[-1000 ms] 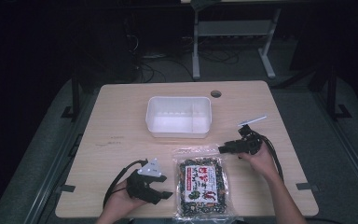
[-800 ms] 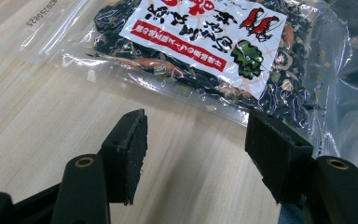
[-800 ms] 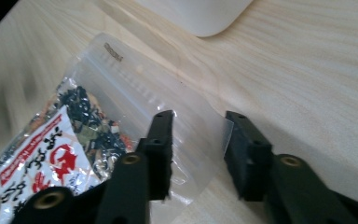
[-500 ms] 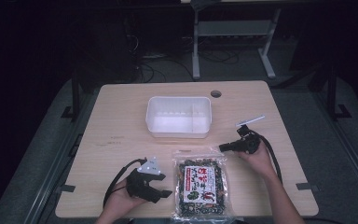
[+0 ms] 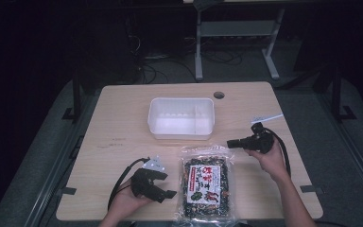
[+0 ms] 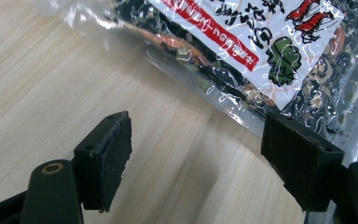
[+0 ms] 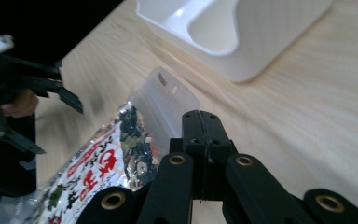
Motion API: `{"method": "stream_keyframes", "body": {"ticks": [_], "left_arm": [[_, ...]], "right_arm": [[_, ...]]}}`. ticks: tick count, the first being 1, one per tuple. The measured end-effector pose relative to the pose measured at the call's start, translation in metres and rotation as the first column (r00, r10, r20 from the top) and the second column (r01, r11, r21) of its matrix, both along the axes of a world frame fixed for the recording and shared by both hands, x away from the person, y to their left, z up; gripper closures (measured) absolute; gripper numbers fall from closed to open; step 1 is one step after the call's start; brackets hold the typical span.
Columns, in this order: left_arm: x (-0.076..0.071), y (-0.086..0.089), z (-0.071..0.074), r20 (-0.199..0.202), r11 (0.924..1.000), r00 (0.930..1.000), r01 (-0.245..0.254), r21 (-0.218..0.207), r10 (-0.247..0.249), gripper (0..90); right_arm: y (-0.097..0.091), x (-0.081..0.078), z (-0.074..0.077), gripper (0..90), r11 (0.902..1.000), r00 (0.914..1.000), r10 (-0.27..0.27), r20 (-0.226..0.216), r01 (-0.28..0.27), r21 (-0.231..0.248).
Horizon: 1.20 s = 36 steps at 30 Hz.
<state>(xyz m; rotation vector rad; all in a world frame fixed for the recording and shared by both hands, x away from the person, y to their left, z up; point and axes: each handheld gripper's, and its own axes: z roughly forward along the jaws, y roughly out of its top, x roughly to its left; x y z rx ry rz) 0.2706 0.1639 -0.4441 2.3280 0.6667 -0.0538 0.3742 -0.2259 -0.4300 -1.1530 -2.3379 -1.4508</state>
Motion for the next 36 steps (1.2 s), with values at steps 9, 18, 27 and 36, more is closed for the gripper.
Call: {"method": "stream_keyframes", "body": {"ticks": [9, 18, 27, 36], "left_arm": [[0.011, -0.016, -0.004, -0.064, 0.9983, 0.9979, 0.008, -0.058, -0.012, 21.5], [0.024, -0.029, -0.010, -0.173, 0.9831, 0.9834, 0.022, -0.182, -0.054, 25.9], [0.033, -0.033, -0.013, -0.248, 0.9446, 0.9577, 0.060, -0.323, -0.146, 55.4], [0.031, -0.030, -0.002, -0.219, 0.9247, 0.9601, 0.084, -0.371, -0.174, 69.7]], "right_arm": [[-0.001, -0.010, 0.035, 90.0, 0.9970, 0.9957, 0.025, 0.089, -0.032, 0.070], [0.003, -0.014, 0.055, 90.0, 0.9960, 0.9911, 0.033, 0.129, -0.043, 0.078], [0.005, -0.015, 0.058, 90.0, 0.9932, 0.9902, 0.021, 0.138, -0.037, 0.110], [-0.001, -0.019, 0.061, 88.9, 0.9895, 0.9894, 0.014, 0.144, -0.034, 0.141]]}}
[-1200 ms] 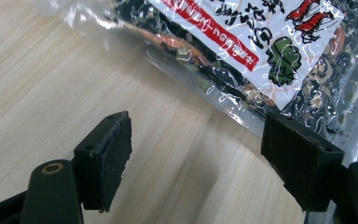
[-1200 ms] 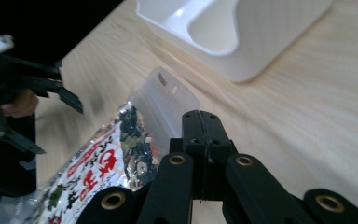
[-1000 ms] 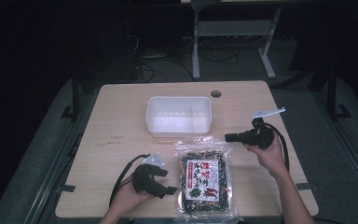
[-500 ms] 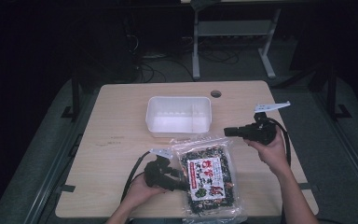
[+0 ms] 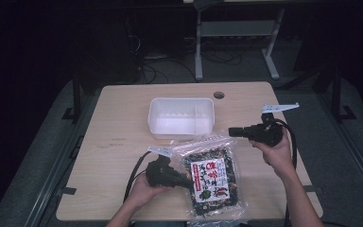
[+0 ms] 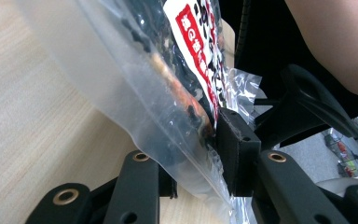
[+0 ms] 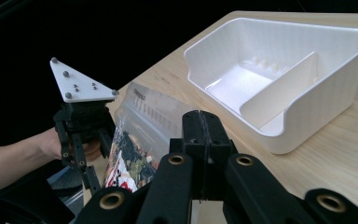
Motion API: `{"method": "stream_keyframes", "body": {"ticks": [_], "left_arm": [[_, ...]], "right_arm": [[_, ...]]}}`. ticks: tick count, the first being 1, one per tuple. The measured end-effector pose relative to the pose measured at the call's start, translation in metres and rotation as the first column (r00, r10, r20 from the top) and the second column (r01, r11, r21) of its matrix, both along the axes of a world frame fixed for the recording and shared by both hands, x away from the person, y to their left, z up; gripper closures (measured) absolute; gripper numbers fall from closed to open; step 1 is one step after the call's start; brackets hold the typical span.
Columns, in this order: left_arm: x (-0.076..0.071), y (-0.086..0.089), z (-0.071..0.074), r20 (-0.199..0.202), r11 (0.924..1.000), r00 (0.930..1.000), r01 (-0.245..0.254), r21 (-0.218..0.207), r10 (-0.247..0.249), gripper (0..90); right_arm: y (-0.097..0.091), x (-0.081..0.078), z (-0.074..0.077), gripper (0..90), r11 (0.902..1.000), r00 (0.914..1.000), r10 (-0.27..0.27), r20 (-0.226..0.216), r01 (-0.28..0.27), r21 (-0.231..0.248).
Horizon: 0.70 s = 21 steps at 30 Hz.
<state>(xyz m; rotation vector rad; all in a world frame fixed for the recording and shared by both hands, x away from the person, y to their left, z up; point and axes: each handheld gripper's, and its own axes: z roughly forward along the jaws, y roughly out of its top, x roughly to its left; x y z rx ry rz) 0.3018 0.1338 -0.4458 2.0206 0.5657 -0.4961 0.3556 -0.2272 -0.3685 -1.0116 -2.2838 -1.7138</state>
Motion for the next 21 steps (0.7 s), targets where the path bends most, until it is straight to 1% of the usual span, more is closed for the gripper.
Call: {"method": "stream_keyframes", "body": {"ticks": [1, 2, 3, 4, 6, 7, 8, 9, 10, 11, 12, 13, 14, 15, 16, 17, 19, 20, 21], "left_arm": [[-0.001, 0.000, 0.001, 0.010, 1.0000, 0.9999, 0.003, 0.006, -0.003, 69.7], [-0.002, 0.000, 0.002, 0.016, 0.9999, 0.9999, 0.005, 0.013, -0.005, 69.8], [-0.002, -0.001, 0.003, 0.025, 0.9996, 0.9996, 0.008, 0.026, -0.008, 69.8], [-0.002, -0.001, 0.003, 0.025, 0.9996, 0.9996, 0.008, 0.026, -0.008, 69.7], [-0.002, -0.002, 0.004, 0.037, 0.9995, 0.9992, 0.014, 0.029, -0.015, 69.8], [-0.002, -0.002, 0.004, 0.037, 0.9995, 0.9992, 0.014, 0.029, -0.015, 70.0], [-0.003, -0.003, 0.006, 0.048, 0.9996, 0.9987, 0.013, 0.025, -0.014, 70.1], [-0.003, -0.003, 0.006, 0.048, 0.9996, 0.9987, 0.013, 0.025, -0.014, 70.2], [-0.004, -0.003, 0.009, 0.058, 0.9994, 0.9981, 0.017, 0.030, -0.018, 70.2], [-0.004, -0.003, 0.009, 0.061, 0.9994, 0.9980, 0.018, 0.030, -0.019, 70.3], [-0.004, -0.003, 0.009, 0.061, 0.9994, 0.9980, 0.018, 0.030, -0.019, 70.3], [-0.004, -0.003, 0.011, 0.062, 0.9995, 0.9980, 0.011, 0.029, -0.013, 70.3], [-0.003, -0.002, 0.012, 0.065, 0.9995, 0.9978, 0.011, 0.030, -0.013, 70.4], [-0.003, -0.002, 0.012, 0.065, 0.9995, 0.9978, 0.011, 0.030, -0.013, 70.4], [-0.003, -0.002, 0.012, 0.067, 0.9995, 0.9977, 0.010, 0.030, -0.012, 70.4], [-0.002, -0.001, 0.013, 0.069, 0.9996, 0.9976, 0.006, 0.029, -0.008, 70.4], [-0.002, -0.001, 0.014, 0.069, 0.9995, 0.9976, 0.006, 0.031, -0.008, 70.5], [-0.002, -0.001, 0.014, 0.069, 0.9995, 0.9976, 0.006, 0.031, -0.008, 70.5], [-0.002, -0.002, 0.014, 0.072, 0.9995, 0.9973, 0.009, 0.030, -0.011, 70.5]], "right_arm": [[-0.001, 0.000, 0.000, 86.4, 1.0000, 1.0000, 0.002, -0.002, -0.002, 0.002], [-0.003, -0.001, -0.001, 81.9, 0.9999, 0.9999, 0.006, -0.009, -0.006, 0.011], [-0.004, -0.001, -0.003, 76.2, 0.9998, 0.9998, 0.005, -0.017, -0.005, 0.018], [-0.005, -0.002, -0.004, 69.6, 0.9998, 0.9997, 0.003, -0.024, -0.003, 0.018], [-0.007, -0.004, -0.006, 64.2, 0.9995, 0.9996, 0.011, -0.025, -0.010, 0.031], [-0.007, -0.004, -0.006, 64.2, 0.9995, 0.9996, 0.011, -0.025, -0.010, 0.031], [-0.008, -0.007, -0.010, 56.9, 0.9996, 0.9996, 0.007, -0.028, -0.006, 0.029], [-0.008, -0.007, -0.010, 56.9, 0.9996, 0.9996, 0.007, -0.028, -0.006, 0.029], [-0.008, -0.009, -0.016, 49.5, 0.9999, 0.9990, 0.004, -0.044, -0.003, 0.011], [-0.009, -0.010, -0.020, 47.3, 0.9998, 0.9990, 0.009, -0.043, -0.008, 0.016], [-0.009, -0.010, -0.020, 47.3, 0.9998, 0.9990, 0.009, -0.043, -0.008, 0.016], [-0.009, -0.013, -0.026, 42.0, 0.9991, 0.9980, 0.027, -0.056, -0.025, 0.035], [-0.010, -0.015, -0.028, 40.4, 0.9981, 0.9973, 0.040, -0.062, -0.037, 0.049], [-0.010, -0.015, -0.028, 40.4, 0.9981, 0.9973, 0.040, -0.062, -0.037, 0.049], [-0.008, -0.019, -0.033, 39.1, 0.9959, 0.9951, 0.071, -0.069, -0.066, 0.061], [-0.008, -0.020, -0.034, 37.5, 0.9953, 0.9943, 0.080, -0.070, -0.076, 0.060], [-0.004, -0.023, -0.037, 37.4, 0.9936, 0.9902, 0.107, -0.090, -0.103, 0.044], [-0.004, -0.023, -0.037, 37.4, 0.9936, 0.9902, 0.107, -0.090, -0.103, 0.044], [0.001, -0.027, -0.040, 37.8, 0.9916, 0.9883, 0.126, -0.087, -0.122, 0.042]]}}
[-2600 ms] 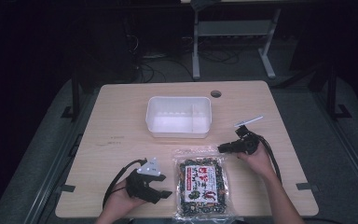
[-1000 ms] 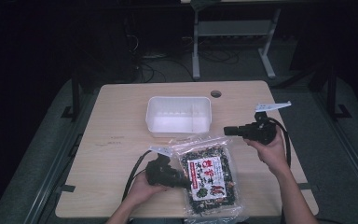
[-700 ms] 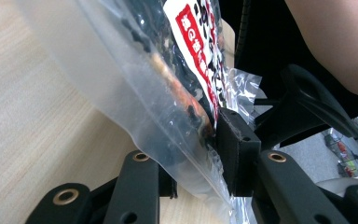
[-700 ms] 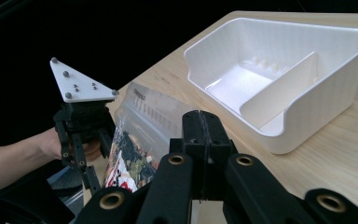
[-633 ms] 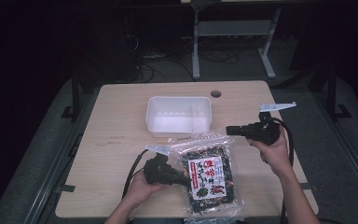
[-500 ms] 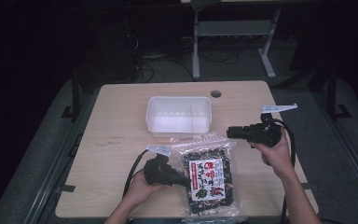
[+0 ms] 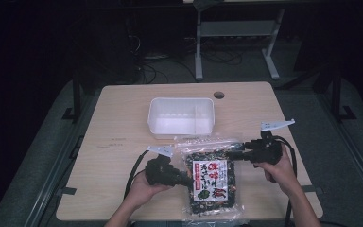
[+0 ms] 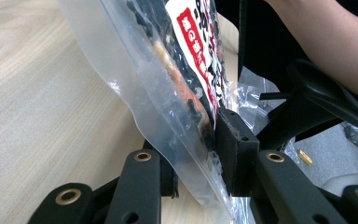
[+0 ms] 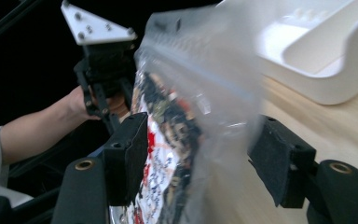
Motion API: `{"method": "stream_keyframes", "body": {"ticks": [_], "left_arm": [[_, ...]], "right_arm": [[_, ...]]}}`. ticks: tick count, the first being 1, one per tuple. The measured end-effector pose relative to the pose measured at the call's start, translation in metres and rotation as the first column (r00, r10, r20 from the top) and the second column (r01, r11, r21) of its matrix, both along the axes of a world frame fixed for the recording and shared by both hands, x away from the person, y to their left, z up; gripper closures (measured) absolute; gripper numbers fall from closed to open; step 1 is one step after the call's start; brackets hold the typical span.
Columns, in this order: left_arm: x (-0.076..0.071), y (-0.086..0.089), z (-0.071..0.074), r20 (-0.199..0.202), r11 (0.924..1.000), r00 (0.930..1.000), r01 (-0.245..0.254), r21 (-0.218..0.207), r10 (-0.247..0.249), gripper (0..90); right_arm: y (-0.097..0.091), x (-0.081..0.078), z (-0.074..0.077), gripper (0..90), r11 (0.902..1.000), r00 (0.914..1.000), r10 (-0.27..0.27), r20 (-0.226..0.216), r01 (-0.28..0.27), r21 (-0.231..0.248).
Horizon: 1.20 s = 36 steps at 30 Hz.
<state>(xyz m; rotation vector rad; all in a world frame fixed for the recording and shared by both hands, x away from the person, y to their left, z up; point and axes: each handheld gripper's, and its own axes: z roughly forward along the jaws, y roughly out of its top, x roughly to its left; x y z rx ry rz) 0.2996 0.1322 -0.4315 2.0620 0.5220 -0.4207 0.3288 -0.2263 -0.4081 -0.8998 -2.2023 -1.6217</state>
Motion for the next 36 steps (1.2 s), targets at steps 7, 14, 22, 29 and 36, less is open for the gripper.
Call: {"method": "stream_keyframes", "body": {"ticks": [7, 14, 22, 29, 36], "left_arm": [[-0.001, 0.000, 0.002, 0.009, 1.0000, 1.0000, 0.003, 0.002, -0.003, 70.6], [-0.001, 0.002, 0.003, 0.012, 1.0000, 0.9999, 0.004, -0.002, -0.004, 70.9], [-0.001, 0.006, 0.006, 0.049, 0.9995, 0.9984, -0.029, -0.008, 0.030, 63.6], [-0.002, 0.013, 0.011, 0.080, 0.9982, 0.9953, -0.056, 0.022, 0.054, 50.6], [-0.007, 0.020, 0.022, 0.141, 0.9954, 0.9876, -0.077, 0.057, 0.068, 44.8]], "right_arm": [[0.015, -0.004, -0.012, 44.8, 0.9981, 0.9974, 0.061, -0.038, -0.062, -0.003], [0.025, -0.005, -0.017, 58.1, 0.9927, 0.9910, 0.115, -0.068, -0.118, -0.028], [0.021, -0.006, -0.012, 72.3, 0.9857, 0.9827, 0.163, -0.088, -0.159, 0.057], [0.017, -0.012, 0.005, 74.8, 0.9891, 0.9914, 0.123, -0.044, -0.119, 0.086], [0.010, -0.015, 0.023, 75.0, 0.9964, 0.9972, 0.075, -0.003, -0.074, 0.040]]}}
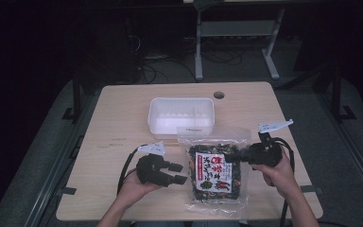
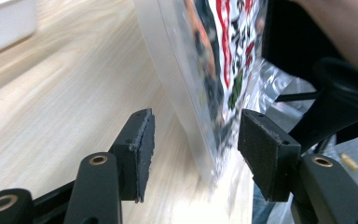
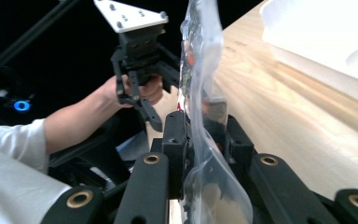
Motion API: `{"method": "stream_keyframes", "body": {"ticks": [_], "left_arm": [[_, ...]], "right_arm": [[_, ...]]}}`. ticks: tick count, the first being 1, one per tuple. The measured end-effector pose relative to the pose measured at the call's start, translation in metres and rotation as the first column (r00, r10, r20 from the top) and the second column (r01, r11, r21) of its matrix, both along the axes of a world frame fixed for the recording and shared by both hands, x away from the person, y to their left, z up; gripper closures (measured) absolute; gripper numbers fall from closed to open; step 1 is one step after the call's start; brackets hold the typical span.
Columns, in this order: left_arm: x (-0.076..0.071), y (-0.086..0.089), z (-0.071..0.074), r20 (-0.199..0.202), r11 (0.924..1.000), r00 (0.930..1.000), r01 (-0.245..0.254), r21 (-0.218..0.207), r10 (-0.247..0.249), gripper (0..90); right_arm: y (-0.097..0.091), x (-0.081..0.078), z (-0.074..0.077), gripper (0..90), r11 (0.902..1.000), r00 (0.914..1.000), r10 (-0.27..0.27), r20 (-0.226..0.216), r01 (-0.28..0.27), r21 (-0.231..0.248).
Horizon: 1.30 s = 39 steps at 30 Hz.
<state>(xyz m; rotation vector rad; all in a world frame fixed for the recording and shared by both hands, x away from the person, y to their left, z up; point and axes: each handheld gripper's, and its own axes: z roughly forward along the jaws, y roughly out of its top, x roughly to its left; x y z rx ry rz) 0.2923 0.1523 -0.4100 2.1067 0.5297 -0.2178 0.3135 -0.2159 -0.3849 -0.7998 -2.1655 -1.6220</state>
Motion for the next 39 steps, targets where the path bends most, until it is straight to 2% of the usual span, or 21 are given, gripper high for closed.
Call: {"method": "stream_keyframes", "body": {"ticks": [1, 2, 4, 6, 14, 17, 27, 34, 39], "left_arm": [[-0.001, 0.000, 0.000, 0.006, 1.0000, 1.0000, -0.001, 0.008, 0.001, 44.1], [-0.003, 0.001, 0.000, 0.022, 0.9994, 0.9998, -0.005, 0.034, 0.005, 42.9], [-0.003, 0.002, 0.000, 0.027, 0.9990, 0.9996, -0.005, 0.044, 0.004, 42.7], [-0.005, 0.005, 0.000, 0.035, 0.9982, 0.9993, -0.012, 0.059, 0.010, 41.9], [-0.009, 0.015, -0.003, 0.045, 0.9963, 0.9984, -0.037, 0.078, 0.034, 40.3], [-0.009, 0.022, -0.004, 0.048, 0.9957, 0.9977, -0.052, 0.077, 0.048, 39.0], [-0.011, 0.032, -0.008, 0.071, 0.9909, 0.9944, -0.085, 0.104, 0.078, 37.1], [-0.012, 0.033, -0.013, 0.059, 0.9903, 0.9951, -0.086, 0.109, 0.080, 33.4], [-0.012, 0.031, -0.014, 0.072, 0.9886, 0.9941, -0.089, 0.121, 0.081, 31.4]], "right_arm": [[0.000, -0.001, 0.004, 75.0, 0.9999, 0.9999, -0.010, 0.007, 0.010, -0.010], [-0.001, -0.002, 0.008, 75.1, 0.9996, 0.9995, -0.024, 0.020, 0.024, -0.015], [-0.002, -0.002, 0.010, 75.1, 0.9993, 0.9990, -0.033, 0.029, 0.034, -0.018], [-0.003, -0.003, 0.016, 75.1, 0.9972, 0.9968, -0.066, 0.046, 0.067, -0.031], [-0.005, -0.003, 0.031, 75.2, 0.9917, 0.9887, -0.120, 0.090, 0.124, -0.034], [-0.002, -0.003, 0.040, 75.2, 0.9866, 0.9809, -0.151, 0.122, 0.158, -0.043], [0.008, -0.001, 0.055, 75.2, 0.9778, 0.9670, -0.187, 0.173, 0.200, -0.063], [0.015, 0.002, 0.061, 75.2, 0.9725, 0.9590, -0.205, 0.196, 0.222, -0.070], [0.018, 0.003, 0.066, 75.2, 0.9688, 0.9515, -0.219, 0.216, 0.238, -0.067]]}}
